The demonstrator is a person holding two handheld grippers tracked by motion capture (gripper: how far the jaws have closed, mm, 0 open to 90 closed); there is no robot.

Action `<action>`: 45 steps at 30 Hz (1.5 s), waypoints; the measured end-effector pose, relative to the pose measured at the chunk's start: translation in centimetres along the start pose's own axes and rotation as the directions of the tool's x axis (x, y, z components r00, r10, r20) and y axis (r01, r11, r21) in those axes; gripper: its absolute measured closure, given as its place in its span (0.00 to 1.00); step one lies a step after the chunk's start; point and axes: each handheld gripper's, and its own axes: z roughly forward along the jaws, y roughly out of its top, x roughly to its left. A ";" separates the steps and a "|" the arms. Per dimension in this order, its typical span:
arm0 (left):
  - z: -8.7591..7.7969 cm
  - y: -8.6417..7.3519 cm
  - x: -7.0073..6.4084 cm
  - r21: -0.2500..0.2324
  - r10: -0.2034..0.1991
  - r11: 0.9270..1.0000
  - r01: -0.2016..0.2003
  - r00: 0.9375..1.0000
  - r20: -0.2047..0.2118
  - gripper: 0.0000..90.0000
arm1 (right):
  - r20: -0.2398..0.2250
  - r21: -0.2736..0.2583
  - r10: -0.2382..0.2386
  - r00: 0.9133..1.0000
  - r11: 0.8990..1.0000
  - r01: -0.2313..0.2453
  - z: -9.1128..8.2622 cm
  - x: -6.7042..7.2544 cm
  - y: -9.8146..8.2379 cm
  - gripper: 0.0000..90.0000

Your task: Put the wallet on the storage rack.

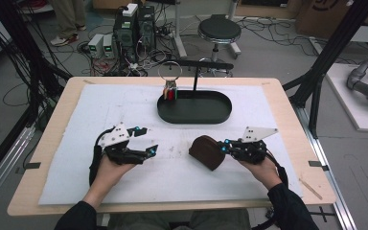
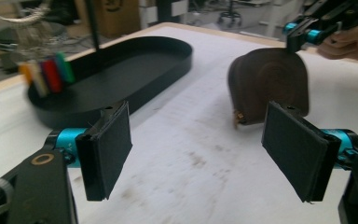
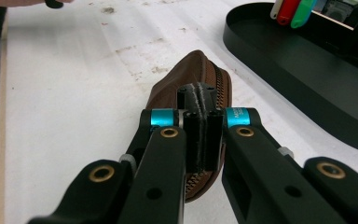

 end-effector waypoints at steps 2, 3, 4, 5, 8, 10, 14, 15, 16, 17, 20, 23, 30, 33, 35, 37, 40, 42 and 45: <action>1.1 0.2 -0.4 0.018 0.008 1.000 -0.008 0.999 0.031 0.27 | -0.008 -0.002 -0.009 1.000 1.000 0.009 0.0 0.1 0.1 1.00; 1.6 0.3 -0.5 0.029 0.008 1.000 -0.009 0.999 0.046 0.27 | -0.010 -0.002 -0.011 1.000 1.000 0.011 0.1 0.2 0.1 1.00; 2.1 0.4 -0.6 0.036 0.006 0.999 -0.009 0.998 0.065 0.27 | -0.012 -0.003 -0.014 1.000 1.000 0.014 0.1 0.2 0.2 1.00; 2.5 0.4 -0.8 0.038 0.008 0.999 -0.011 0.997 0.077 0.27 | -0.015 -0.004 -0.018 1.000 1.000 0.018 0.1 0.3 0.2 1.00; 3.8 0.6 -0.9 0.049 -0.013 0.999 0.007 0.992 0.122 0.27 | -0.028 -0.005 -0.026 0.999 1.000 0.026 0.2 0.4 0.3 1.00; 4.6 0.7 -1.0 0.059 -0.017 0.998 0.010 0.991 0.133 0.27 | -0.034 -0.005 -0.030 0.999 1.000 0.030 0.2 0.5 0.4 1.00; 6.0 1.1 -0.9 0.061 -0.023 0.998 0.013 0.985 0.169 0.27 | -0.044 -0.008 -0.040 0.998 0.999 0.040 0.3 0.6 0.5 1.00; 6.4 1.1 -0.8 0.053 -0.020 0.999 0.011 0.984 0.178 0.27 | -0.045 -0.010 -0.041 0.998 0.999 0.040 0.3 0.6 0.5 1.00; 6.7 1.2 -0.7 0.054 -0.021 0.998 0.011 0.982 0.188 0.27 | -0.053 -0.008 -0.040 0.998 0.999 0.040 0.3 0.7 0.5 1.00; 7.1 1.2 -0.5 0.053 -0.025 0.998 0.015 0.980 0.198 0.27 | -0.055 -0.007 -0.047 0.997 0.999 0.047 0.3 0.7 0.5 1.00; 8.1 1.2 -0.2 0.043 -0.020 0.999 0.011 0.975 0.220 0.29 | -0.054 -0.009 -0.048 0.997 0.999 0.048 0.3 0.7 0.5 1.00; 9.3 1.1 0.1 0.045 -0.027 0.999 0.016 0.965 0.261 0.30 | -0.057 -0.009 -0.049 0.997 0.999 0.048 0.3 0.7 0.6 1.00; 11.6 0.8 -0.2 0.094 -0.034 0.996 0.005 0.950 0.309 0.31 | -0.057 -0.006 -0.053 0.997 0.999 0.053 0.3 0.7 0.6 1.00; 12.2 0.9 -0.1 0.105 -0.048 0.994 0.014 0.944 0.328 0.31 | -0.063 -0.008 -0.057 0.996 0.998 0.057 0.4 0.7 0.6 1.00; 12.6 0.9 0.0 0.106 -0.059 0.994 0.022 0.934 0.352 0.32 | -0.066 -0.010 -0.056 0.996 0.998 0.055 0.4 0.7 0.6 1.00; 12.8 0.9 -0.1 0.106 -0.054 0.994 0.015 0.926 0.375 0.36 | -0.069 -0.009 -0.061 0.996 0.998 0.060 0.4 0.7 0.6 1.00; 13.0 0.8 -0.4 0.115 -0.033 0.993 -0.015 0.914 0.405 0.44 | -0.078 -0.009 -0.061 0.995 0.998 0.060 0.4 0.7 0.6 1.00; 13.0 0.7 -0.7 0.133 -0.007 0.990 -0.053 0.910 0.415 0.52 | -0.078 -0.010 -0.067 0.995 0.998 0.066 0.4 0.8 0.7 1.00; 12.8 0.9 -0.7 0.133 0.009 0.989 -0.069 0.912 0.410 0.56 | -0.084 -0.009 -0.069 0.994 0.998 0.068 0.4 0.8 0.7 1.00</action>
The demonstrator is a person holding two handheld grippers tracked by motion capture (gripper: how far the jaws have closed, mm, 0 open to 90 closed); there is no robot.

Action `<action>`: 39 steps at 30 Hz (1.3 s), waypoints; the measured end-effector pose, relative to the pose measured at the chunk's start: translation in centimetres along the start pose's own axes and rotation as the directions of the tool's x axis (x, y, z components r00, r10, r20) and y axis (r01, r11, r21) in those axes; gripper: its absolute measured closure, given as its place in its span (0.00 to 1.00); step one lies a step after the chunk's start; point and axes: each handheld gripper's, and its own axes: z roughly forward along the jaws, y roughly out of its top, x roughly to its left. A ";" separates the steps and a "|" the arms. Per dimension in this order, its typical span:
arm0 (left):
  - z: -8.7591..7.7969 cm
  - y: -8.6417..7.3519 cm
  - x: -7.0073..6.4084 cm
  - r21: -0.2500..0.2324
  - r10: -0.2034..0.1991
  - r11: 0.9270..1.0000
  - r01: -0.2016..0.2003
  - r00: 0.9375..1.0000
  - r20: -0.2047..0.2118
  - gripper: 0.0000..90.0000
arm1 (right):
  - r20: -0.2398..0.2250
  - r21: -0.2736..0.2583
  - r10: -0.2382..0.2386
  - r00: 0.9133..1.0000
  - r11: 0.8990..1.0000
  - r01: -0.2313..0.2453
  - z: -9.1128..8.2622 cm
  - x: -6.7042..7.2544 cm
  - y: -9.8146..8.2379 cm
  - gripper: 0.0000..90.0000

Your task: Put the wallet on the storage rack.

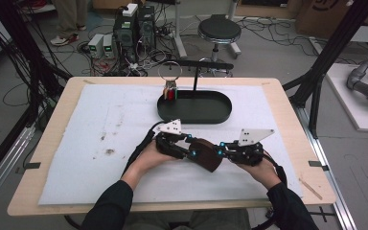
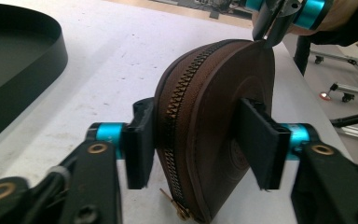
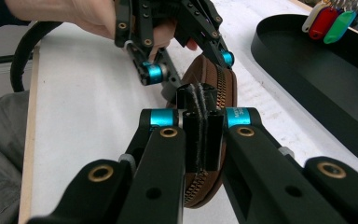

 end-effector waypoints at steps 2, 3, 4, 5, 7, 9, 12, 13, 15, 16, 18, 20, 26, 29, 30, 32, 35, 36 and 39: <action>-0.1 0.1 -0.1 0.010 0.009 1.000 -0.009 1.000 -0.005 0.60 | -0.008 -0.002 -0.004 1.000 1.000 0.004 0.0 0.0 0.0 0.98; -0.1 0.1 -0.1 0.011 0.007 1.000 -0.007 1.000 -0.009 0.60 | -0.012 -0.004 -0.008 1.000 1.000 0.008 0.0 0.0 0.0 0.96; -0.1 0.1 -0.2 0.014 0.011 1.000 -0.011 1.000 -0.013 0.61 | -0.018 -0.004 -0.011 1.000 1.000 0.011 0.0 0.0 0.0 0.91; -0.2 0.1 -0.2 0.020 0.018 1.000 -0.018 1.000 -0.015 0.62 | -0.026 -0.006 -0.009 1.000 1.000 0.009 0.0 0.0 0.0 0.84; -0.2 0.2 -0.2 0.023 0.020 1.000 -0.020 1.000 -0.018 0.62 | -0.030 -0.011 -0.010 1.000 1.000 0.010 -0.1 -0.1 0.0 0.76; -0.2 0.3 -0.4 0.028 0.019 0.999 -0.018 1.000 -0.025 0.63 | -0.017 -0.037 0.008 1.000 0.999 -0.008 -0.5 -0.2 0.0 0.62; -0.3 0.4 -0.6 0.038 0.022 0.999 -0.021 0.999 -0.032 0.63 | 0.016 -0.096 0.063 0.998 0.994 -0.061 -1.5 -0.8 0.0 0.52; -0.4 0.4 -0.7 0.038 0.021 0.999 -0.020 0.999 -0.032 0.63 | 0.031 -0.117 0.090 0.995 0.989 -0.085 -1.9 -1.0 -0.1 0.47; -0.5 0.5 -0.8 0.036 0.020 0.999 -0.019 0.999 -0.032 0.65 | 0.043 -0.140 0.125 0.991 0.983 -0.118 -2.3 -1.4 -0.3 0.45; -0.6 0.4 -0.9 0.036 0.023 0.999 -0.022 0.999 -0.033 0.65 | 0.042 -0.148 0.139 0.989 0.980 -0.132 -2.5 -1.5 -0.5 0.44; -0.8 0.3 -1.1 0.032 0.016 0.999 -0.015 0.999 -0.038 0.67 | 0.039 -0.140 0.157 0.987 0.979 -0.151 -2.4 -1.6 -0.8 0.42; -0.9 0.1 -1.3 0.019 0.014 1.000 -0.013 0.999 -0.043 0.67 | 0.020 -0.113 0.172 0.985 0.979 -0.169 -2.0 -1.6 -1.0 0.41; -1.5 -0.1 -1.9 0.005 0.004 1.000 -0.003 0.998 -0.062 0.70 | -0.055 0.039 0.208 0.976 0.978 -0.207 0.3 -1.4 -1.5 0.40; -1.6 -0.2 -2.1 -0.018 -0.004 1.000 0.003 0.998 -0.058 0.72 | -0.086 0.120 0.238 0.967 0.966 -0.227 1.4 -1.4 -1.8 0.40; -1.7 -0.3 -2.2 -0.022 -0.005 1.000 0.003 0.998 -0.058 0.73 | -0.088 0.139 0.240 0.967 0.964 -0.227 1.7 -1.4 -1.9 0.42; -1.9 -0.4 -2.4 -0.035 -0.011 0.999 0.009 0.998 -0.062 0.75 | -0.095 0.171 0.239 0.966 0.960 -0.221 2.1 -1.3 -2.0 0.50; -2.2 -0.4 -2.5 -0.034 0.001 0.999 -0.003 0.998 -0.058 0.76 | -0.089 0.170 0.215 0.973 0.965 -0.198 2.2 -1.2 -1.9 0.64; -2.2 -0.4 -2.5 -0.033 0.002 0.999 -0.004 0.998 -0.058 0.76 | -0.097 0.173 0.220 0.971 0.964 -0.202 2.1 -1.2 -2.0 0.67; -2.3 -0.4 -2.7 -0.033 0.011 0.999 -0.013 0.998 -0.060 0.76 | -0.113 0.164 0.198 0.974 0.970 -0.178 2.1 -1.3 -2.0 0.71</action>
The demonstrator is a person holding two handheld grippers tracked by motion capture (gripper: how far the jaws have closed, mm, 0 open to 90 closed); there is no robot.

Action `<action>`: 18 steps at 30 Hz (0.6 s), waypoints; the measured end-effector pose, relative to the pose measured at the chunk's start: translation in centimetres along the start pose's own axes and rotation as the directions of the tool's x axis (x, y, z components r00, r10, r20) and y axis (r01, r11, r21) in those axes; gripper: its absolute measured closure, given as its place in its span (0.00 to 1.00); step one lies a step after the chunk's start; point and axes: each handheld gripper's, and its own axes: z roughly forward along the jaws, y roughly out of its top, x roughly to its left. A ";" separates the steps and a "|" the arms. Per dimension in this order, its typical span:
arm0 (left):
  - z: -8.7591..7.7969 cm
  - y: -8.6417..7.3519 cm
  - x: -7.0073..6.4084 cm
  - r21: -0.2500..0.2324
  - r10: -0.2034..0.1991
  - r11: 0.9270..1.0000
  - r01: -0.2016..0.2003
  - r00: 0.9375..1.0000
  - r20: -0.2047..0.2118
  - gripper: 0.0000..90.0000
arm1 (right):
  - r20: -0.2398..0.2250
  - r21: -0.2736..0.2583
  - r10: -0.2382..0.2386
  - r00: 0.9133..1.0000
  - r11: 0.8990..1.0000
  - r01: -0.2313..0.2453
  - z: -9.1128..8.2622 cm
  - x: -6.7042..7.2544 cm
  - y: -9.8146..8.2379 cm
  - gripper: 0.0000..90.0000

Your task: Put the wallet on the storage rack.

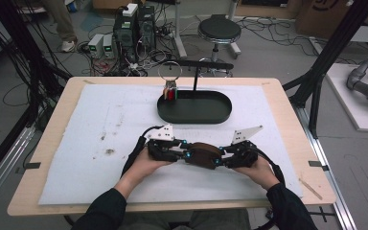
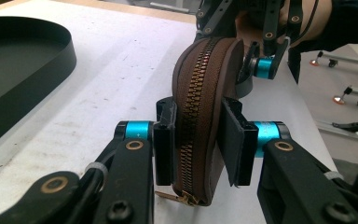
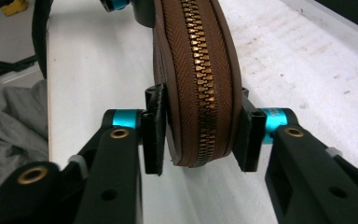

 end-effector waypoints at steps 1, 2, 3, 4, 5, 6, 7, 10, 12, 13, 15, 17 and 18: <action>-0.1 0.0 -0.1 -0.001 -0.004 1.000 0.004 1.000 0.001 0.75 | -0.012 -0.001 -0.001 1.000 1.000 0.001 0.0 0.1 0.0 0.72; -0.2 0.1 -0.1 -0.002 -0.007 1.000 0.007 1.000 -0.001 0.75 | -0.016 -0.007 -0.015 1.000 1.000 0.015 -0.1 0.1 0.0 0.73; -0.3 0.1 -0.2 -0.002 -0.009 1.000 0.009 1.000 -0.002 0.74 | -0.020 -0.011 -0.017 1.000 1.000 0.017 -0.2 0.2 0.1 0.73; -0.3 0.2 -0.2 -0.004 -0.012 1.000 0.012 1.000 -0.006 0.72 | -0.019 -0.018 -0.030 0.999 0.999 0.029 -0.2 0.2 0.1 0.74; -0.5 0.3 -0.3 0.002 -0.010 1.000 0.010 1.000 -0.014 0.70 | -0.026 -0.016 -0.035 0.999 0.999 0.034 -0.2 0.3 0.1 0.74; -0.5 0.4 -0.5 0.006 -0.011 1.000 0.011 1.000 -0.025 0.69 | -0.025 -0.024 -0.042 0.999 0.999 0.041 -0.2 0.3 0.2 0.74; -0.7 0.6 -0.6 0.020 -0.009 1.000 0.010 0.999 -0.038 0.66 | -0.028 -0.023 -0.047 0.999 0.999 0.046 -0.3 0.4 0.2 0.75; -1.1 0.9 -0.8 0.040 -0.018 0.999 0.020 0.998 -0.058 0.52 | -0.026 -0.036 -0.059 0.998 0.998 0.058 -0.4 0.5 0.3 0.75; -1.6 1.0 -1.0 0.044 -0.013 0.999 0.017 0.997 -0.079 0.47 | -0.031 -0.042 -0.060 0.998 0.997 0.059 -0.5 0.5 0.3 0.75; -1.9 1.0 -1.1 0.043 -0.013 0.999 0.017 0.996 -0.093 0.44 | -0.030 -0.047 -0.059 0.998 0.997 0.057 -0.6 0.5 0.3 0.75; -2.6 1.0 -1.3 0.039 -0.013 0.999 0.017 0.994 -0.108 0.40 | -0.032 -0.059 -0.068 0.997 0.996 0.066 -0.8 0.4 0.3 0.75; -3.6 0.9 -1.7 0.028 -0.005 1.000 0.008 0.991 -0.132 0.39 | -0.025 -0.069 -0.070 0.997 0.995 0.068 -1.0 0.4 0.4 0.75; -4.0 0.8 -1.9 0.018 -0.004 1.000 0.007 0.990 -0.141 0.37 | -0.019 -0.073 -0.075 0.997 0.995 0.074 -1.1 0.4 0.5 0.75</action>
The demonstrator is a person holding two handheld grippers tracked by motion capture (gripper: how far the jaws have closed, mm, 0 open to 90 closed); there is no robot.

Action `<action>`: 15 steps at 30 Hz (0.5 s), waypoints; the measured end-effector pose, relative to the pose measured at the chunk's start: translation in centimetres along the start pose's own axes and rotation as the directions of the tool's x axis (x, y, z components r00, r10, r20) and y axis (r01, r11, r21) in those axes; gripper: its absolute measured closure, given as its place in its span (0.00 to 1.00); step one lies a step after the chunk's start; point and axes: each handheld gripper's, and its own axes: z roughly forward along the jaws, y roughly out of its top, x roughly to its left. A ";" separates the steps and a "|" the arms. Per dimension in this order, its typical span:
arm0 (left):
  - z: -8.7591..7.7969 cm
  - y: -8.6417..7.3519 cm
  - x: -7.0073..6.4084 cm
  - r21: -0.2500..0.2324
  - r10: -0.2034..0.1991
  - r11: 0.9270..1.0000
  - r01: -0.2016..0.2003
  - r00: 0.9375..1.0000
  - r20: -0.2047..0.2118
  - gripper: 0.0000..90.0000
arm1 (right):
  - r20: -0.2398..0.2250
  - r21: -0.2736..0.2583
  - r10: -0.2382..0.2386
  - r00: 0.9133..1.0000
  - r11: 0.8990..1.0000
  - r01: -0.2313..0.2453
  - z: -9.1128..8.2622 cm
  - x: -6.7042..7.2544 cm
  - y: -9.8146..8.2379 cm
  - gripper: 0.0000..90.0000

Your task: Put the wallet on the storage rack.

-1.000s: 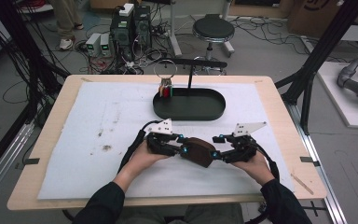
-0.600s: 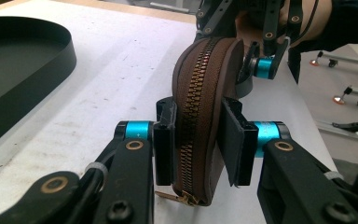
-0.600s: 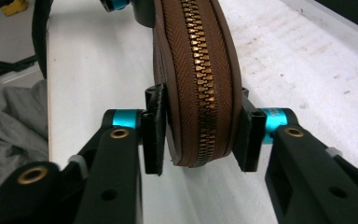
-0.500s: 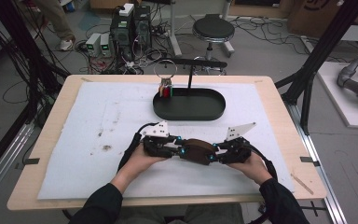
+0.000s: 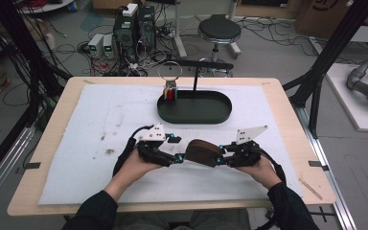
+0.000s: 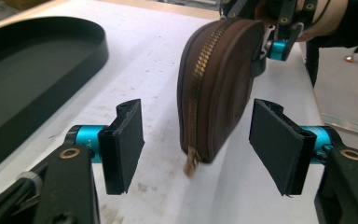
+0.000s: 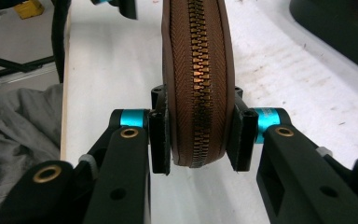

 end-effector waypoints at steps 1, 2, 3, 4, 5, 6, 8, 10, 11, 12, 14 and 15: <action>-0.4 0.0 -0.1 -0.008 -0.002 1.000 0.002 1.000 -0.008 0.36 | 0.001 -0.006 -0.002 1.000 1.000 0.002 -0.1 0.0 0.1 0.75; -0.9 -0.1 -0.3 -0.014 0.001 1.000 -0.002 1.000 -0.017 0.36 | 0.004 -0.009 -0.002 1.000 1.000 0.002 -0.2 -0.1 0.2 0.75; -1.4 -0.2 -0.5 -0.022 0.002 1.000 -0.003 1.000 -0.026 0.36 | 0.007 -0.012 -0.004 1.000 1.000 0.004 -0.3 -0.1 0.3 0.75; -1.9 -0.2 -0.7 -0.028 0.004 1.000 -0.005 0.999 -0.034 0.36 | 0.009 -0.019 -0.007 1.000 1.000 0.007 -0.4 -0.1 0.5 0.75; -2.4 -0.3 -0.9 -0.033 0.006 0.999 -0.007 0.999 -0.043 0.36 | 0.013 -0.026 -0.007 1.000 1.000 0.007 -0.5 -0.2 0.6 0.75; -2.9 -0.4 -1.1 -0.039 0.009 0.999 -0.011 0.998 -0.055 0.35 | 0.023 -0.036 -0.016 1.000 0.999 0.017 -0.6 -0.3 0.7 0.75; -4.2 -0.6 -1.5 -0.058 0.010 0.998 -0.014 0.997 -0.081 0.35 | 0.035 -0.046 -0.015 0.999 0.999 0.017 -0.9 -0.4 1.1 0.75; -4.9 -0.9 -1.8 -0.068 0.006 0.998 -0.012 0.995 -0.098 0.33 | 0.049 -0.052 -0.018 0.999 0.998 0.020 -1.1 -0.5 1.5 0.75; -5.4 -1.1 -2.1 -0.071 0.006 0.997 -0.014 0.994 -0.110 0.33 | 0.056 -0.057 -0.019 0.998 0.998 0.022 -1.2 -0.6 1.6 0.75; -5.8 -1.3 -2.2 -0.073 0.007 0.997 -0.016 0.993 -0.119 0.33 | 0.065 -0.057 -0.017 0.998 0.998 0.021 -1.4 -0.6 1.7 0.75; -6.5 -1.7 -2.5 -0.073 0.003 0.997 -0.013 0.990 -0.139 0.33 | 0.073 -0.064 -0.014 0.997 0.998 0.018 -1.6 -0.8 1.9 0.75; -6.8 -1.9 -2.6 -0.079 -0.004 0.997 -0.008 0.989 -0.148 0.33 | 0.083 -0.067 -0.016 0.996 0.998 0.022 -1.7 -0.9 2.0 0.75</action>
